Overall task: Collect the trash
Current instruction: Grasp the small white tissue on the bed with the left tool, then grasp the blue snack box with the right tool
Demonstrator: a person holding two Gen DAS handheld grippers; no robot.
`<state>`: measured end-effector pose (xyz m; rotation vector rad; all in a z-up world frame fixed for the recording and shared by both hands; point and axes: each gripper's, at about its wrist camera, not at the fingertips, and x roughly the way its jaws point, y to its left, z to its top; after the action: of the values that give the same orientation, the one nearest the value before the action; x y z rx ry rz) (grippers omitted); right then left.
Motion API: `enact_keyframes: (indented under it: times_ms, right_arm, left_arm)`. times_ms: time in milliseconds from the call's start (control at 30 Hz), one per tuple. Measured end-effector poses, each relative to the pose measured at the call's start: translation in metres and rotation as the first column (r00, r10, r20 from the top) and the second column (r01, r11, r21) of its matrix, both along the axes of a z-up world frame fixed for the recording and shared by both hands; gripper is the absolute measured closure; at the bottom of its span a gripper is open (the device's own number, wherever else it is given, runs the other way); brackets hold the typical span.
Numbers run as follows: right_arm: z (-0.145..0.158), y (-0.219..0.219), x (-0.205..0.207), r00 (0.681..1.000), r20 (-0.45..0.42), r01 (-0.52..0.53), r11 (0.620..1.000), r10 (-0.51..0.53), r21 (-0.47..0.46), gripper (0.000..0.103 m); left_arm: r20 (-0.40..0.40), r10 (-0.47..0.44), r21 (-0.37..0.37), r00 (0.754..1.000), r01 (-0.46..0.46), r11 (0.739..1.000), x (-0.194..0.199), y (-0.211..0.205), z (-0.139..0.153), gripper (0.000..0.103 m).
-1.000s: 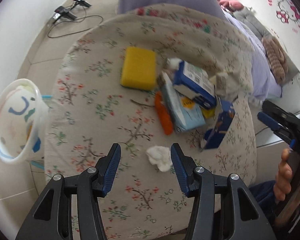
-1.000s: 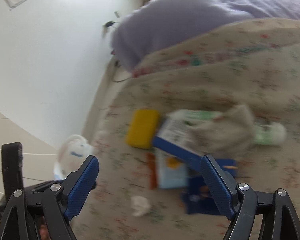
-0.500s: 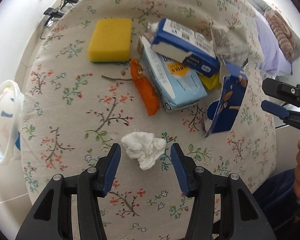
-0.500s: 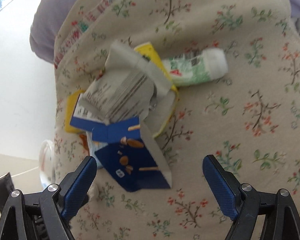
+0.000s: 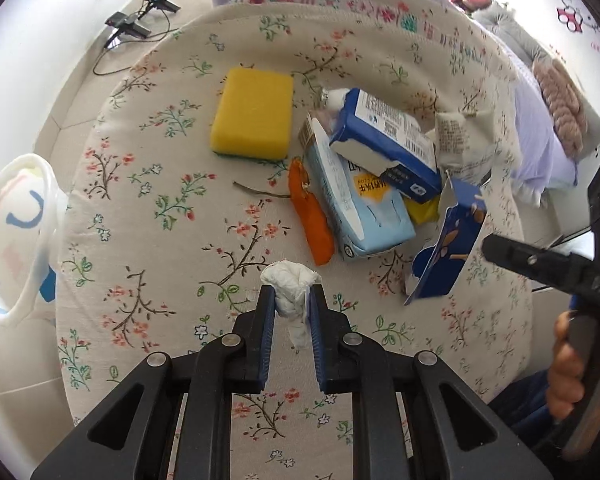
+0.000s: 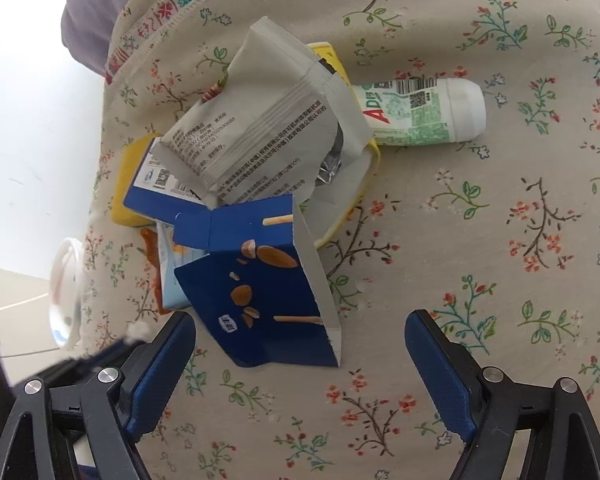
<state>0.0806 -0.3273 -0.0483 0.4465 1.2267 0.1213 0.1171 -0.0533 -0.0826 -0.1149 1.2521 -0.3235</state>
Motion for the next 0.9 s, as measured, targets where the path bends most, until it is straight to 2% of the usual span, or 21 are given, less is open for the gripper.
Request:
enact_keyframes:
  times_ms: [200,367,567,633,700,733,767,800,900]
  right_arm:
    - [-0.002,0.022,0.005,0.998,0.013,-0.063,0.996,0.064,-0.058,0.013]
    - [-0.005,0.046,0.012,0.994,0.036,-0.095,0.987,0.101,-0.133,0.013]
    - [-0.024,0.068,0.012,0.993,0.003,-0.116,0.960,0.121,-0.254,0.013]
    - [-0.024,0.069,0.012,0.992,0.014,-0.119,0.958,0.127,-0.260,0.031]
    - [-0.016,0.064,0.008,0.992,0.046,-0.103,0.965,0.118,-0.239,0.041]
    - [-0.010,0.062,0.004,0.991,0.060,-0.099,0.968,0.116,-0.230,0.051]
    - [-0.004,0.060,0.001,0.991,0.072,-0.097,0.969,0.116,-0.226,0.073]
    - [0.002,0.058,-0.002,0.990,0.083,-0.096,0.971,0.117,-0.221,0.084]
    - [0.011,0.060,-0.010,0.982,0.106,-0.129,0.965,0.156,-0.229,0.085]
  left_arm:
    - [-0.041,0.011,-0.050,0.999,-0.013,0.999,0.000,0.002,0.000,0.085]
    - [-0.018,0.027,-0.055,0.999,-0.028,0.998,0.000,0.008,0.005,0.085]
    - [-0.010,0.053,-0.066,0.999,-0.054,0.996,-0.002,0.017,0.010,0.085]
    - [-0.001,0.064,-0.073,0.998,-0.064,0.995,-0.002,0.022,0.013,0.085]
    - [0.008,0.074,-0.091,0.997,-0.073,0.993,-0.002,0.028,0.018,0.085]
    - [0.011,0.078,-0.095,0.997,-0.076,0.993,-0.002,0.029,0.019,0.085]
    - [0.014,0.083,-0.099,0.996,-0.081,0.992,-0.002,0.031,0.020,0.085]
    - [0.013,0.088,-0.102,0.996,-0.086,0.991,-0.002,0.033,0.021,0.085]
    - [0.005,0.090,-0.116,0.996,-0.089,0.989,-0.002,0.034,0.022,0.085]
